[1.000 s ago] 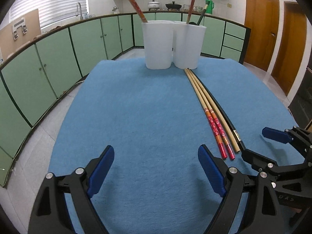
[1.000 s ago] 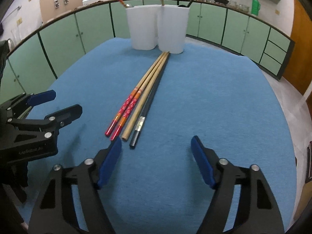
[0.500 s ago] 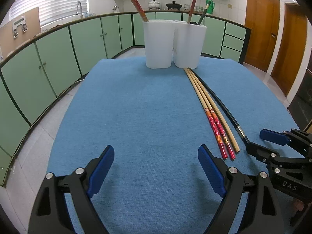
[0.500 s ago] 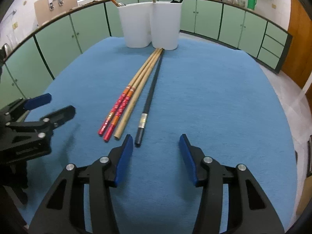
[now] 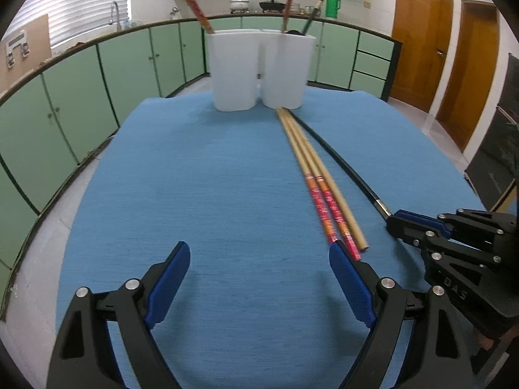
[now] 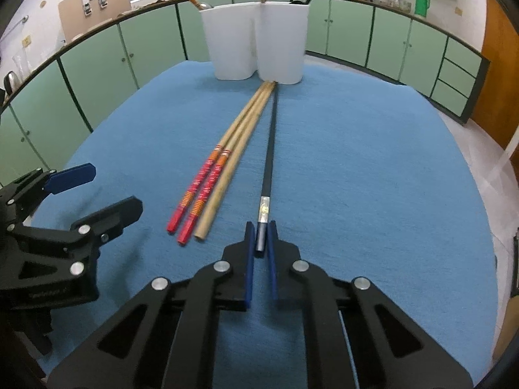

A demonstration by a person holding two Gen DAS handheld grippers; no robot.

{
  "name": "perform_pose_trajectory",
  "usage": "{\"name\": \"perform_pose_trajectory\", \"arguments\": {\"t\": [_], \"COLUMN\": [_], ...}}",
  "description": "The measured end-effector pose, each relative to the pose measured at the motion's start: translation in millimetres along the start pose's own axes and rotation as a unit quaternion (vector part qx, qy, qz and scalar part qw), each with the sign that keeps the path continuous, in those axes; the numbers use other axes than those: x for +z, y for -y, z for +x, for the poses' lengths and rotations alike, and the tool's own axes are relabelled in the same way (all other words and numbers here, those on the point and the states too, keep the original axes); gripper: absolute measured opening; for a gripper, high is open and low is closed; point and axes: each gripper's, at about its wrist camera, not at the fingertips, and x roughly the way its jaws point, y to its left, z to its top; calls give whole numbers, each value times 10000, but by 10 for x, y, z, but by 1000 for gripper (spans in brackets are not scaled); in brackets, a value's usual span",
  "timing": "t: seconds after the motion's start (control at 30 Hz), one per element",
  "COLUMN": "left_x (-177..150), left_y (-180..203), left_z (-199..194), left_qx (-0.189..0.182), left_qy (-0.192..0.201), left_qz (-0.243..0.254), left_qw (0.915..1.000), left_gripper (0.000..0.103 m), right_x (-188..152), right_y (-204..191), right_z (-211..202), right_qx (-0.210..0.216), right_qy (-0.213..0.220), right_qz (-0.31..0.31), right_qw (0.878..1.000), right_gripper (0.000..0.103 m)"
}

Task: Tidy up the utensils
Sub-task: 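Close the right tool on the black chopstick while the left tool grasps a red-patterned one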

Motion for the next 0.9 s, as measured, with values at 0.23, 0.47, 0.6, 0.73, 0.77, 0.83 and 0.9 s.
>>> {"name": "perform_pose_trajectory", "arguments": {"t": [0.23,0.47,0.6,0.73,0.77,0.83,0.9], "left_x": [17,28,42,41,46,45,39], "left_y": [192,228,239,337,352,391,416], "left_z": [127,260,279,259,256,245,237], "left_qx": [-20,203,133,4,-25,-110,-198], "left_qy": [-176,-384,-351,-276,-264,-232,-228], "left_qz": [137,156,181,345,367,440,464], "left_qw": [9997,9989,9991,9990,9990,9987,9985], "left_gripper": [86,86,73,50,46,27,14], "right_x": [-54,-81,-79,-78,-82,-85,-87], "right_y": [219,236,249,258,268,285,304], "right_z": [-37,-57,-56,-51,-51,-52,-50], "right_qx": [-26,35,89,115,145,209,270], "right_qy": [23,46,43,44,42,37,34], "right_qz": [212,240,270,272,294,345,392], "right_qw": [9998,9997,9996,9996,9995,9992,9989], "right_gripper": [6,6,7,8,8,8,8]}}
